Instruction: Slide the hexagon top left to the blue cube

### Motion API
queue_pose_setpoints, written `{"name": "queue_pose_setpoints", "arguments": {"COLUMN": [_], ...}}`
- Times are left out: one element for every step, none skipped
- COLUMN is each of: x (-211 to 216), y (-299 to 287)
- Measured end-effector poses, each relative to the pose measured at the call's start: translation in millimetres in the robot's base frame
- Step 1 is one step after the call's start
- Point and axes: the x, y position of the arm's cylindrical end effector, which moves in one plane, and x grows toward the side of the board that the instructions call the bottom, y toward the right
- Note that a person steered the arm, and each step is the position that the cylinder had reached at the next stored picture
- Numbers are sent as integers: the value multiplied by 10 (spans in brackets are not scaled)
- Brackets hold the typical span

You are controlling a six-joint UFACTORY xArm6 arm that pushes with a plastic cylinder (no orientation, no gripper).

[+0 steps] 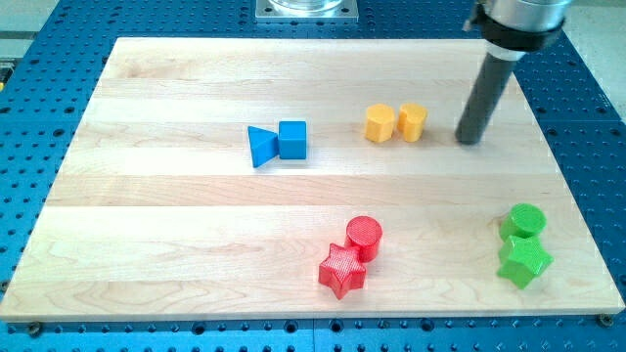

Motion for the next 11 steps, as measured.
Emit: {"name": "queue_pose_setpoints", "arguments": {"x": [0, -1, -63, -130, -132, -132, -12, -4, -48, -119, -424], "y": [-672, -764, -527, -1019, -1768, -2060, -1884, -2264, -2793, -3360, -3346]}}
